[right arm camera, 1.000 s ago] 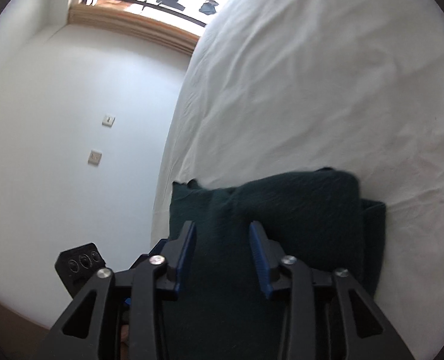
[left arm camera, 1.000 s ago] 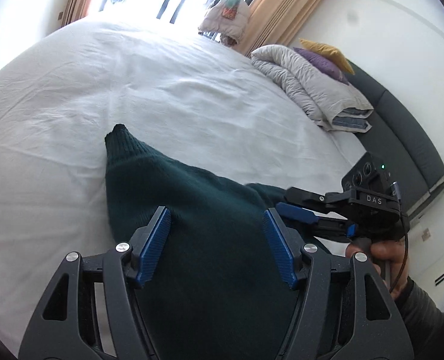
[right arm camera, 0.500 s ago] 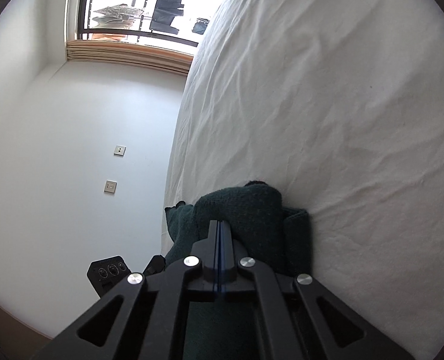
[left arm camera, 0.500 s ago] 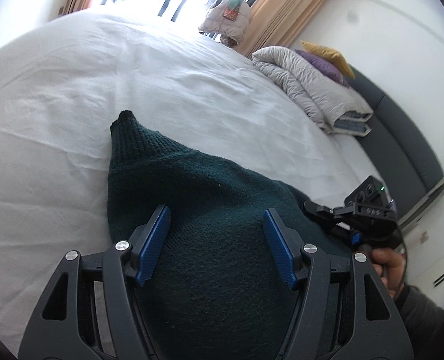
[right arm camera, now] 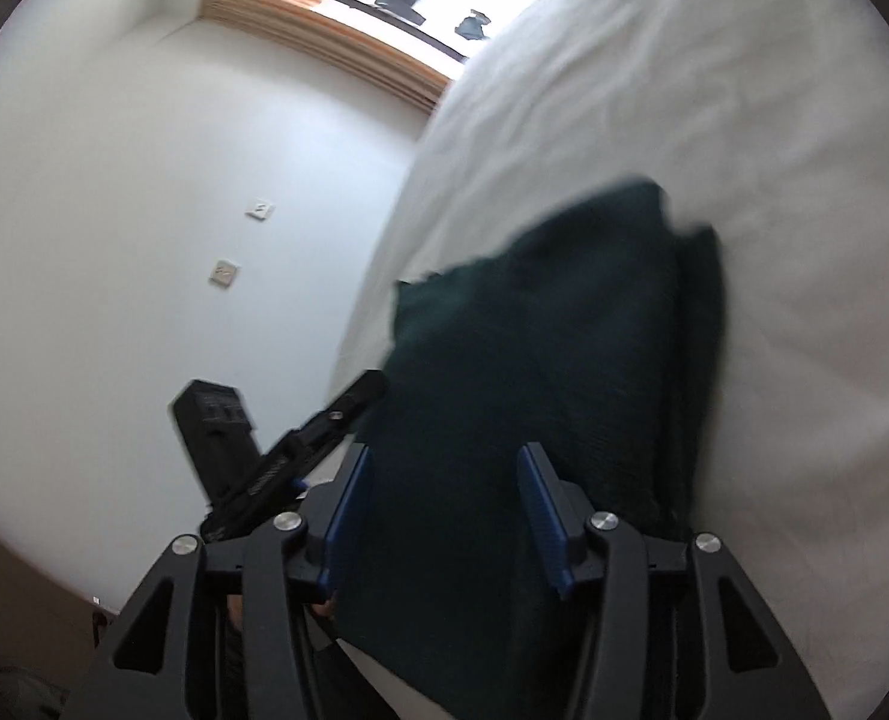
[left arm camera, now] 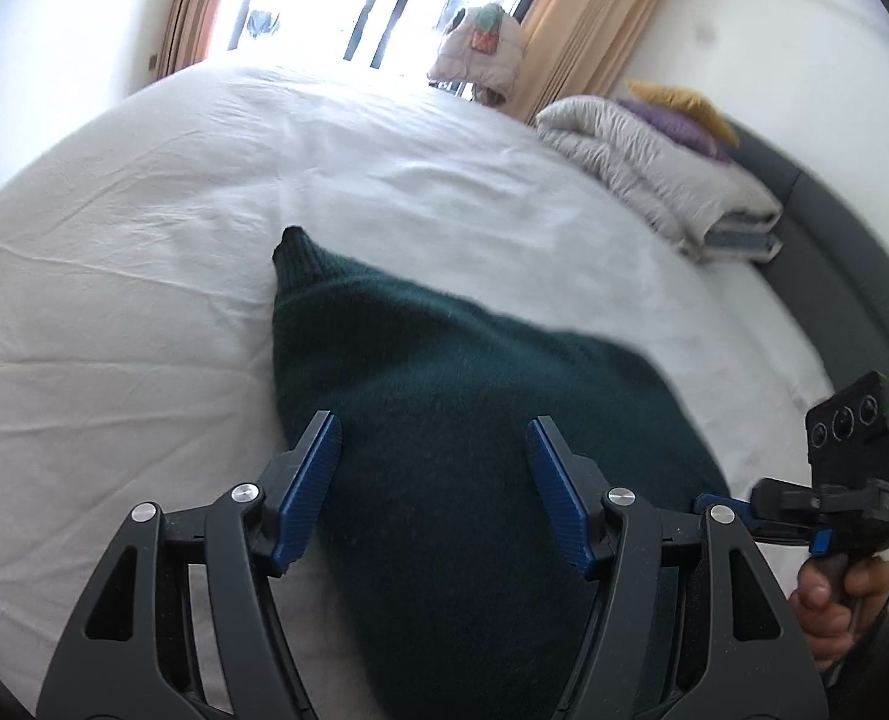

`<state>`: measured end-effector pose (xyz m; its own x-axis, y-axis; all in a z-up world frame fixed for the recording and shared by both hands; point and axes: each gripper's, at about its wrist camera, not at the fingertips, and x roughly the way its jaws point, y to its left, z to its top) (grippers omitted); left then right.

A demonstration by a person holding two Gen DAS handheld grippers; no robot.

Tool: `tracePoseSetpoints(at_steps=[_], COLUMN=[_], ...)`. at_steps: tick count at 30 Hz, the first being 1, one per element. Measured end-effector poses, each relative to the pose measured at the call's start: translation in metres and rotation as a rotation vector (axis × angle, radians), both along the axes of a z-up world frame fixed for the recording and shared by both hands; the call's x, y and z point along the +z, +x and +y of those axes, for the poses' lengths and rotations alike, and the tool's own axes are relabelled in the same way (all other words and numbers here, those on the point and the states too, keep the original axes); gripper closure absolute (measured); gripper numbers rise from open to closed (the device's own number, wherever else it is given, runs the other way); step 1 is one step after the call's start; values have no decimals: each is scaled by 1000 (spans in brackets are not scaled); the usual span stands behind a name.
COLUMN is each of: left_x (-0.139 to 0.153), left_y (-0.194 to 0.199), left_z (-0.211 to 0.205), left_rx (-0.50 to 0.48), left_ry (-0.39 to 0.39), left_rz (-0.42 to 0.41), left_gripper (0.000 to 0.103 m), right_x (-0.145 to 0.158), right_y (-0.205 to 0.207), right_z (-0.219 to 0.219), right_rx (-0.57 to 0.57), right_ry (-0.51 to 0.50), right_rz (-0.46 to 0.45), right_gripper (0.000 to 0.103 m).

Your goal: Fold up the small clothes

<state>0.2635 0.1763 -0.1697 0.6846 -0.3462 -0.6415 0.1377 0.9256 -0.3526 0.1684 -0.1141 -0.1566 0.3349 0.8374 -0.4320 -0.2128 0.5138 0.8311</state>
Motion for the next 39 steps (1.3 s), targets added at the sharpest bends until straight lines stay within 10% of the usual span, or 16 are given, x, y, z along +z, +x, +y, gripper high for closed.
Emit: tracePoseSetpoints(at_steps=[3, 5, 8, 11, 16, 22, 25, 33, 39], left_x=[-1, 0, 12, 34, 88, 155, 175, 187, 137], left_y=[-5, -12, -33, -66, -142, -211, -231, -247, -222], left_z=[6, 12, 9, -7, -31, -62, -69, -66, -58], left_rx=[12, 22, 38, 40, 112, 208, 200, 260, 260], left_ry=[5, -23, 24, 117, 227, 375, 380, 474, 361], left_rz=[15, 27, -4, -98, -360, -540, -571, -458, -180], left_gripper=[40, 40, 40, 39, 0, 0, 0, 0, 0], right_x=[-18, -23, -8, 12, 51, 124, 159, 228, 218], right_y=[1, -3, -18, -38, -69, -121, -152, -198, -207], right_z=[-18, -33, -48, -57, -62, -40, -37, -26, -13], right_rx=[-36, -67, -99, -168, -255, -366, -439, -515, -470], right_ry=[22, 30, -10, -133, -243, -438, -468, -473, -549], right_rz=[13, 31, -28, -94, -226, -538, -716, -897, -873], right_gripper=[93, 98, 81, 42, 41, 2, 0, 0, 0])
